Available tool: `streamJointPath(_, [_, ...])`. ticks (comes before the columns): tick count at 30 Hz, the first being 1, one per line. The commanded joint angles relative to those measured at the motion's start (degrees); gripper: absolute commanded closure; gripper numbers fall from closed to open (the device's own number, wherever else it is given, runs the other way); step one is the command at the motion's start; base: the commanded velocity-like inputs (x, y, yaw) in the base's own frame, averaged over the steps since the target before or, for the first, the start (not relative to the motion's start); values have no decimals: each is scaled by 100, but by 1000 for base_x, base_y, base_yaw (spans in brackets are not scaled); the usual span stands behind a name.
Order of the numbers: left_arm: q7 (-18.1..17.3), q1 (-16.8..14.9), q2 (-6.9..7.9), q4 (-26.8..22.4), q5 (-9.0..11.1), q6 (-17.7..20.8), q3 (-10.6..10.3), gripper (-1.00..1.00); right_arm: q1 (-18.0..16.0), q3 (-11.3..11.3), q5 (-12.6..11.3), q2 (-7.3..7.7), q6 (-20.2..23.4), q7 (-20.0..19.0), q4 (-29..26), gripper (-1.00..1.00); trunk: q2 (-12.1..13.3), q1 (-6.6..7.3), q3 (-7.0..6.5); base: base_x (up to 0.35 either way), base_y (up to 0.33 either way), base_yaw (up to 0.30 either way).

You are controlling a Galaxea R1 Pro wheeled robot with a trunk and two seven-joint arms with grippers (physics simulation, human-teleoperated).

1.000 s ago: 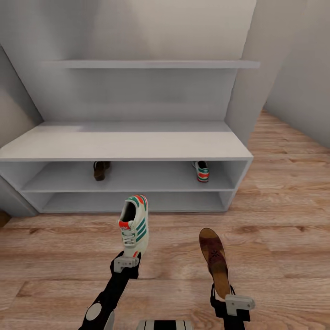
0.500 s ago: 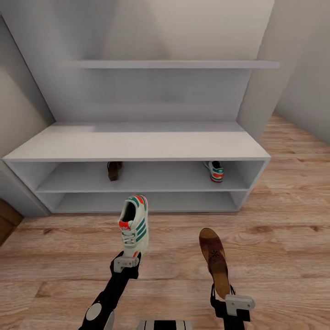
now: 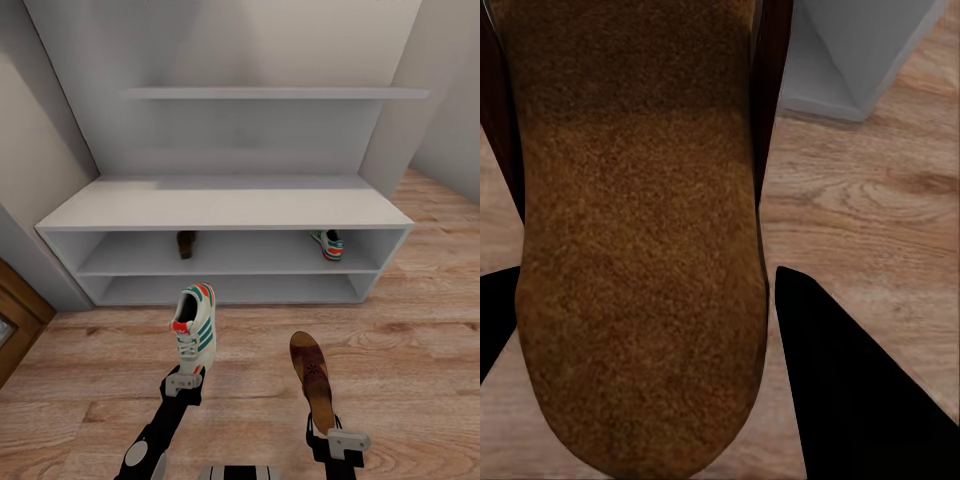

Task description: Pick up the two gym shoes and the two sandals from the corridor floor and place them onto the hallstand (shoe rack) in the corridor, making sure they are on the rack and not on the floor. Arrange them so the two gym shoes are next to each other and the two sandals are next to each other.

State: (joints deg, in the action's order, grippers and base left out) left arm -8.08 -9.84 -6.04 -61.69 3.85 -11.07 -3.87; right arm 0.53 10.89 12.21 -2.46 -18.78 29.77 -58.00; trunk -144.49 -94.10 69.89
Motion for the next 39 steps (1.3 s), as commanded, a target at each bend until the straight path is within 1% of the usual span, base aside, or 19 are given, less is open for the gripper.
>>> streamJointPath(1, [-1, 0, 0, -1, 1, 0, 0, 100, 0, 0, -8, 0, -10, -6, -1, 100, 0, 0, 0, -192, 262, 0])
streamJointPath(6, [-1, 0, 1, -1, 3, 0, 0, 100, 0, 0, -8, 0, -11, -6, -1, 100, 0, 0, 0, -202, 238, 0])
streamJointPath(11, [-1, 0, 3, -1, 2, 0, 0, 100, 0, 0, -8, 0, -11, -6, -1, 100, 0, 0, 0, -98, 106, 0])
streamJointPath(24, [5, 0, 5, -1, 7, -1, 14, 100, 0, 0, -8, 0, -12, -6, -1, 100, 0, 0, 0, -16, 17, 0])
streamJointPath(34, [3, 0, -1, -1, 10, -1, 139, 100, 0, 0, -8, 0, -12, -6, -1, 100, 0, 0, 0, -8, 2, 0])
streamJointPath(39, [5, 0, -2, -1, 10, -3, 160, 100, 0, 0, -8, 0, -12, -6, -1, 100, 0, 0, 0, -168, 0, 0])
